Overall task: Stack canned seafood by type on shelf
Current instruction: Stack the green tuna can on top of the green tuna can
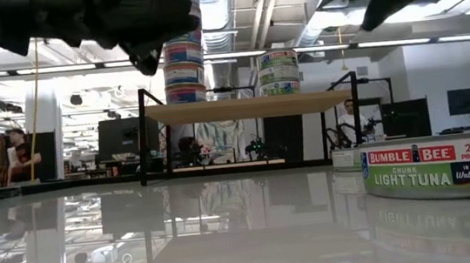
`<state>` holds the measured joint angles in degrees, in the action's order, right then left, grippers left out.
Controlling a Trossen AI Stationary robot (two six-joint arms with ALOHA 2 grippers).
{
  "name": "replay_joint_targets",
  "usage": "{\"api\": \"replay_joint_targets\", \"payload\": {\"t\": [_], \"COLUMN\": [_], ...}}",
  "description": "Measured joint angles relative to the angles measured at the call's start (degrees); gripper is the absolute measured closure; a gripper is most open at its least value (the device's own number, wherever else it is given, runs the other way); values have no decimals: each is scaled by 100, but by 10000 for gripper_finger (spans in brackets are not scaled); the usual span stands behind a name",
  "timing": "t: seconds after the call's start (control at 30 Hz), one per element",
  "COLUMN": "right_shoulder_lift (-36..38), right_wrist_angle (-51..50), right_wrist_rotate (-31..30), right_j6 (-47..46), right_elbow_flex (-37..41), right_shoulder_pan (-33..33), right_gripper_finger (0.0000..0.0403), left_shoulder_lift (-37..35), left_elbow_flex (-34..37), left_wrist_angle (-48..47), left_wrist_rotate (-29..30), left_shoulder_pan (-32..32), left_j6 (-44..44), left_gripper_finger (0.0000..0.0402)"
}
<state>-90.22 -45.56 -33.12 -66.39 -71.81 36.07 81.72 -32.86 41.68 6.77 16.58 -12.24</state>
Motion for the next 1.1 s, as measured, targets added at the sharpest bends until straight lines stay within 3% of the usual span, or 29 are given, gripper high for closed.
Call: {"api": "replay_joint_targets", "payload": {"t": [0.13,0.3,0.47,0.63,0.83,1.1], "right_shoulder_lift": [-10,-274,-599,-476,363,1397], "right_wrist_angle": [-5,-121,-1499,-2333,-1986,-755], "right_wrist_rotate": [34,109,600,663,970,1478], "right_j6": [-260,-369,-798,-1032,-938,-552], "right_elbow_flex": [-3,-38,-110,-93,647,1959], "right_shoulder_pan": [256,543,562,511,244,-182], "right_gripper_finger": [127,127,127,128,149,164], "left_shoulder_lift": [2,19,178,473,968,1464], "left_elbow_flex": [0,-2,-244,-696,-1177,-1475], "left_wrist_angle": [-484,-655,-612,-659,-870,-892], "left_wrist_rotate": [-385,-216,65,256,33,-181], "left_shoulder_pan": [0,7,4,-47,-199,-341], "left_j6": [-134,-48,107,190,251,420], "left_gripper_finger": [315,315,315,315,315,315]}}
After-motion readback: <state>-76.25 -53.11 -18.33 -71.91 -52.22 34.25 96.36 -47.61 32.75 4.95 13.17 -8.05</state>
